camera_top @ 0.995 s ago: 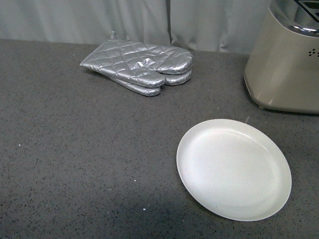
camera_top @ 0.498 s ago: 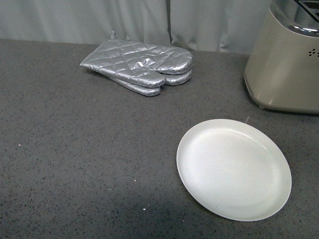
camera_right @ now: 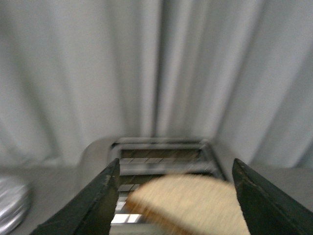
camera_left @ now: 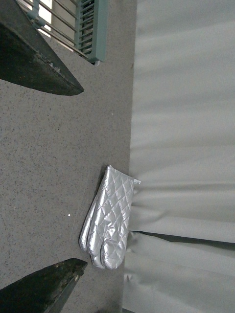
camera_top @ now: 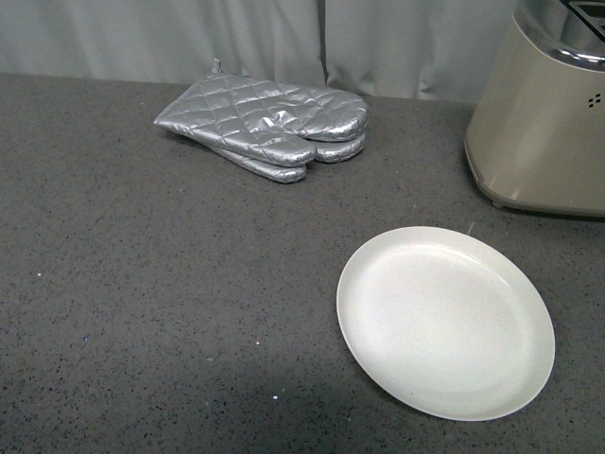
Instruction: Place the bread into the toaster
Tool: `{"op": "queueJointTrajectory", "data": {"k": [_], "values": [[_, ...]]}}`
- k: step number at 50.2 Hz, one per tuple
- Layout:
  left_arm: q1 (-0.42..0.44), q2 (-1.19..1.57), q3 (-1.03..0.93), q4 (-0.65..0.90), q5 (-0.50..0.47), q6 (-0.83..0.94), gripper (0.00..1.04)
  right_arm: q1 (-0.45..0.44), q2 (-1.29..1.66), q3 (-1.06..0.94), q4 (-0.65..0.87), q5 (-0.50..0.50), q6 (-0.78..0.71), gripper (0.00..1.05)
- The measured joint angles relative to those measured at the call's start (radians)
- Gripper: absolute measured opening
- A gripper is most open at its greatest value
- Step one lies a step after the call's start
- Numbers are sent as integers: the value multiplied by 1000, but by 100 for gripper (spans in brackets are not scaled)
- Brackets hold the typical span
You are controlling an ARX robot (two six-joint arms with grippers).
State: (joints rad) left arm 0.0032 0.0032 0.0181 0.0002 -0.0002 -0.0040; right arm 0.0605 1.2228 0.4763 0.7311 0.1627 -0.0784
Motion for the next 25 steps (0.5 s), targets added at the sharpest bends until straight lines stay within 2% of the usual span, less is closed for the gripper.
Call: {"op": "queueJointTrajectory", "data": {"k": [1,3,8,11,15,18,25], "values": [[0,0,0,0,1,0,98,-20,-73,-53,-42,-81,16,58],[0,0,0,0,2,0,98,-42,-196,-137,-101,-143,35,49],[0,0,0,0,2,0,98,-60,-525,-301,-304,-154,61,28],[0,0,0,0,1,0,98,-60,-798,-376,-530,-161,64,14],[0,0,0,0,1,0,98,-60,-1038,-433,-689,-163,65,1],[0,0,0,0,1,0,98,-60,-1178,-470,-729,-164,67,1],[0,0,0,0,2,0,98,-60,-1217,-471,-731,-163,68,1]]}}
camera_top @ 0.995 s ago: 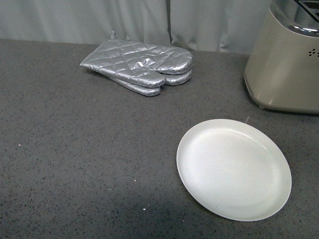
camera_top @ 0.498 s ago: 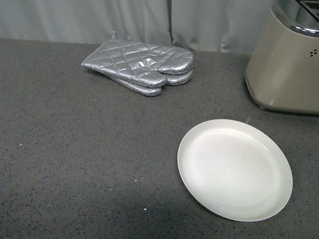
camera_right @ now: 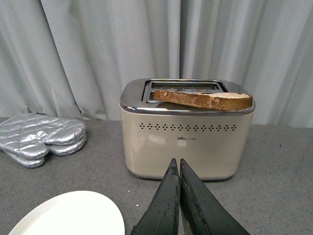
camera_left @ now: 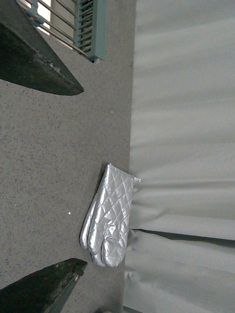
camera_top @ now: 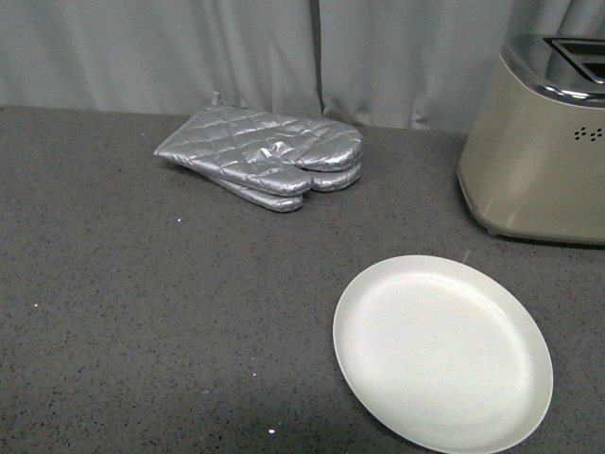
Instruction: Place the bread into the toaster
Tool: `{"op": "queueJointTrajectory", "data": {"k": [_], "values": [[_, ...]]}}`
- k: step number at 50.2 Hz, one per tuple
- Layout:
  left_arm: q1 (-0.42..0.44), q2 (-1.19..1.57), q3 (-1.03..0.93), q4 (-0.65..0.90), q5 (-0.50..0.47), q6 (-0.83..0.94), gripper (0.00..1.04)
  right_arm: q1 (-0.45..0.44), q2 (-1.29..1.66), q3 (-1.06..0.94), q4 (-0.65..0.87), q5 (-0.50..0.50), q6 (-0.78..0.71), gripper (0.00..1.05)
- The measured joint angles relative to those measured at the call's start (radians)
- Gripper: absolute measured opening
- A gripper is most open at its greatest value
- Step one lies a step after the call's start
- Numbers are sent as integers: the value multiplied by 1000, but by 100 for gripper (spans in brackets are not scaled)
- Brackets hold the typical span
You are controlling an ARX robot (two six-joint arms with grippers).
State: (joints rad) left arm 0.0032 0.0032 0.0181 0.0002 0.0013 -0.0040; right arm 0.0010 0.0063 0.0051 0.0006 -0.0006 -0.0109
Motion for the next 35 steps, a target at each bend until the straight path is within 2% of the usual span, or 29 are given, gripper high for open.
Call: {"op": "queueJointTrajectory", "data": {"k": [13,26,35], "values": [[0,0,0,0,0,0,98,0,-1,0,0,0,0,1],[0,0,0,0,0,0,98,0,-1,0,0,0,0,39],[0,0,0,0,0,0,98,0,-1,0,0,0,0,76]]}}
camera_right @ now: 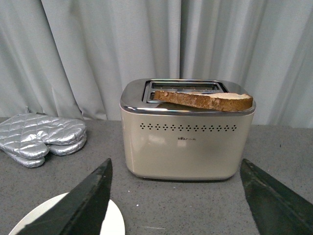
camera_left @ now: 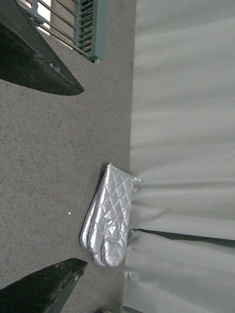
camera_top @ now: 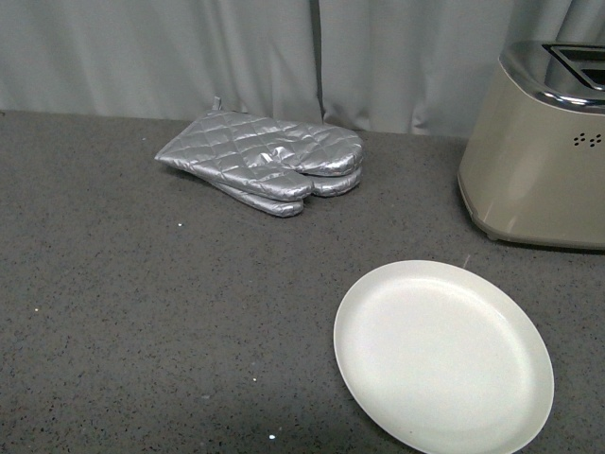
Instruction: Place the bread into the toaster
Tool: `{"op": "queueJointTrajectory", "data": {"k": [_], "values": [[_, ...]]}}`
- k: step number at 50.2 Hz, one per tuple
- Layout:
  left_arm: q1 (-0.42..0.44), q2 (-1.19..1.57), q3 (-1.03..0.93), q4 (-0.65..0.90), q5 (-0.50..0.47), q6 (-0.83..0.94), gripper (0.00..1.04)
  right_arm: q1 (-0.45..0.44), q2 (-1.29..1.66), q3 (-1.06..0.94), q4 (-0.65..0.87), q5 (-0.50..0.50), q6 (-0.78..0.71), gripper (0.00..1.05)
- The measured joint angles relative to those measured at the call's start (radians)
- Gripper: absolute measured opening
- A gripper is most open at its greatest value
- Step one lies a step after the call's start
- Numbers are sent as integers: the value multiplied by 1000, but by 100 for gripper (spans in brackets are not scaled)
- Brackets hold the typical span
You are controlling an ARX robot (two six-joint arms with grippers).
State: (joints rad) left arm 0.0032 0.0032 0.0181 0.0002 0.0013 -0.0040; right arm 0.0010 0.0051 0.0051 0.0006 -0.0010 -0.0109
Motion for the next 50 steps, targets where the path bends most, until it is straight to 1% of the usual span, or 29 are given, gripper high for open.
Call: {"op": "queueJointTrajectory", "data": {"k": [3,5,9,13,16,17,22,32,41,50], "values": [[0,0,0,0,0,0,98,0,0,0,0,0,0,90],[0,0,0,0,0,0,98,0,0,0,0,0,1,97],[0,0,0,0,0,0,98,0,0,0,0,0,1,95],[0,0,0,0,0,-2,91,0,0,0,0,0,1,95],[0,0,0,0,0,0,98,0,0,0,0,0,1,95],[0,0,0,0,0,0,97,0,0,0,0,0,1,95],[0,0,0,0,0,-1,90,0,0,0,0,0,1,95],[0,0,0,0,0,0,91,0,0,0,0,0,1,95],[0,0,0,0,0,0,87,0,0,0,0,0,1,95],[0,0,0,0,0,0,86,0,0,0,0,0,1,95]]}}
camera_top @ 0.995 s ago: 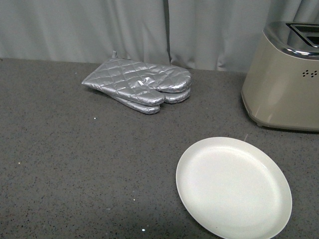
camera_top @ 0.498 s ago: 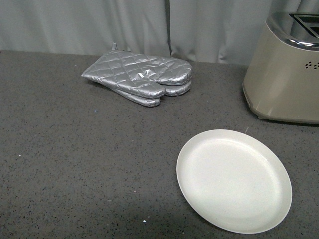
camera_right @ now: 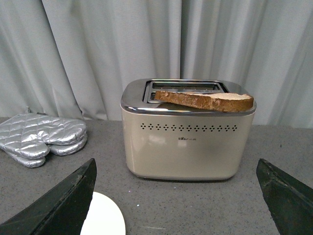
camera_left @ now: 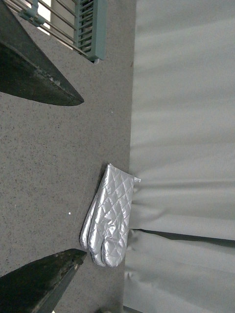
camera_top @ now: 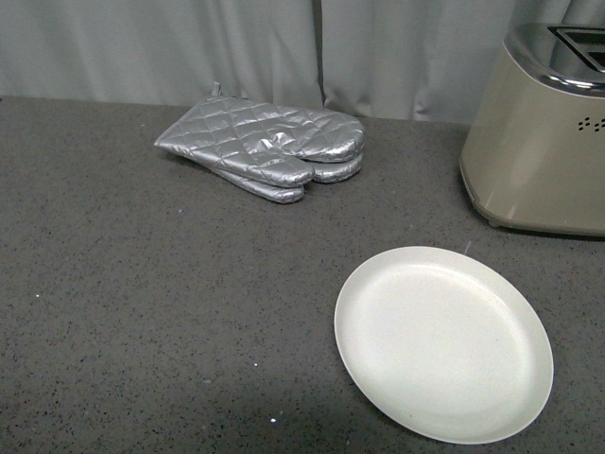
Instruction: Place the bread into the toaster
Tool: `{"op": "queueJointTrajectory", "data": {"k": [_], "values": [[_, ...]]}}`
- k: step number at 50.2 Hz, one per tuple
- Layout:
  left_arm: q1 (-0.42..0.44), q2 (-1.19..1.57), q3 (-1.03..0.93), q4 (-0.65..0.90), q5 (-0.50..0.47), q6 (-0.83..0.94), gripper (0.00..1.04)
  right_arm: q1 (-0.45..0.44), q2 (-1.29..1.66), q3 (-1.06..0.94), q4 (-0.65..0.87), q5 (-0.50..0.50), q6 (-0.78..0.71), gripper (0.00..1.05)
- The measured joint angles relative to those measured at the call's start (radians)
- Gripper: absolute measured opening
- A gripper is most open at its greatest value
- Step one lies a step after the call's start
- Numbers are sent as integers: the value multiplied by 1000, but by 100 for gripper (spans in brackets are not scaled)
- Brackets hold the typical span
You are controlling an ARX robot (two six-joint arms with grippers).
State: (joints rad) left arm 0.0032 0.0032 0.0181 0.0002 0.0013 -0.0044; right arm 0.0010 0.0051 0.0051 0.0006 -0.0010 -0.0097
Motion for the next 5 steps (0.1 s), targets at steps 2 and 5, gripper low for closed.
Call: {"op": "queueJointTrajectory", "data": {"k": [2,5], "values": [[0,0,0,0,0,0,86,0,0,0,0,0,0,95],[0,0,0,0,0,0,85,0,0,0,0,0,0,95]]}}
